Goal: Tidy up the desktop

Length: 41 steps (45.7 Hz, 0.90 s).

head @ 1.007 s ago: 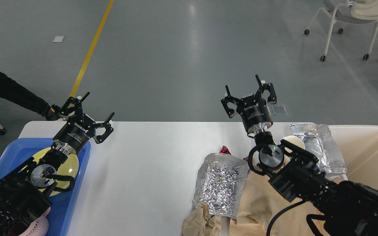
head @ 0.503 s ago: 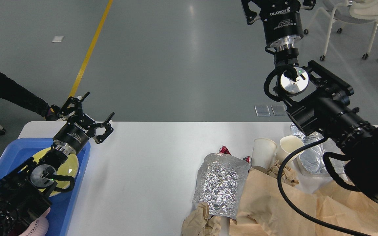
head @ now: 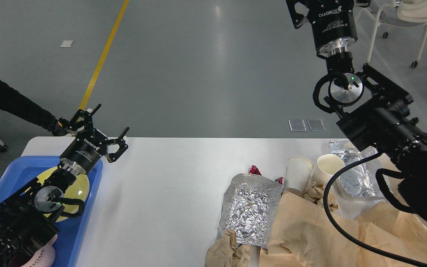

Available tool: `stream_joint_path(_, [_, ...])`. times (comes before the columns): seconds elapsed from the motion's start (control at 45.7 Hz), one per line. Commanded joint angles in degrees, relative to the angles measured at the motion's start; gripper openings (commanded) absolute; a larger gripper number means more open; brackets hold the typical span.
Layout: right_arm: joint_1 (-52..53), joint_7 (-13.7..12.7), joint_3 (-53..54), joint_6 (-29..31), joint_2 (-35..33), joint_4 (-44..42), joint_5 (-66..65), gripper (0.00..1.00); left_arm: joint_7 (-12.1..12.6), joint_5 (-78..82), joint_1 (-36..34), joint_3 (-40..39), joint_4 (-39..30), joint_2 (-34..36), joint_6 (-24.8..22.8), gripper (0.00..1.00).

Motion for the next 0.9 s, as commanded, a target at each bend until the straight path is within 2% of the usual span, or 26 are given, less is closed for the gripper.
stream_joint_path(0.0, [1.00, -0.20, -7.75, -0.17, -1.14, -1.28, -1.00, 1.00, 0.00, 0.00, -0.01, -0.02, 0.00, -0.09, 0.01, 1.00])
stream_joint_path(0.197, [2.23, -0.99, -21.99, -0.17, -2.81, -1.99, -1.44, 1.00, 0.00, 0.00, -0.01, -0.02, 0.00, -0.09, 0.01, 1.00])
stream_joint_path(0.285, [5.73, -2.48, -28.23, -0.70, -4.74, -1.98, -2.05, 1.00, 0.00, 0.00, -0.01, -0.02, 0.00, -0.09, 0.01, 1.00])
stream_joint_path(0.306, [10.53, -4.66, -33.99, -0.96, -6.23, -2.51, -3.71, 1.00, 0.00, 0.00, -0.01, -0.02, 0.00, -0.09, 0.01, 1.00])
stream_joint_path(0.416, [23.39, -10.22, -52.02, -0.26, -6.86, -2.52, -10.66, 1.00, 0.00, 0.00, -0.01, -0.02, 0.00, -0.09, 0.01, 1.00])
stream_joint_path(0.503, [32.18, -11.98, -67.58, 1.40, -4.49, -2.78, -14.62, 1.00, -0.08, 0.00, -0.01, -0.02, 0.00, -0.09, 0.01, 1.00])
stream_joint_path(0.525, [35.60, -12.33, -74.49, 3.24, -2.57, -3.04, -15.84, 1.00, 0.00, 0.00, -0.01, -0.02, 0.00, -0.09, 0.01, 1.00])
stream_joint_path(0.635, [42.82, -12.86, -91.49, 9.13, -0.89, -0.32, -17.43, 1.00, 0.00, 0.00, -0.01, -0.02, 0.00, -0.09, 0.01, 1.00])
stream_joint_path(0.744, [50.65, -12.16, -107.67, 14.50, 2.98, 11.78, -21.21, 1.00, -0.08, 0.00, -0.01, -0.02, 0.00, -0.09, 0.01, 1.00])
stream_joint_path(0.875, [59.70, -13.12, -114.29, 15.30, 4.13, 38.40, -27.27, 1.00, -0.09, 0.00, -0.01, -0.02, 0.00, -0.09, 0.01, 1.00])
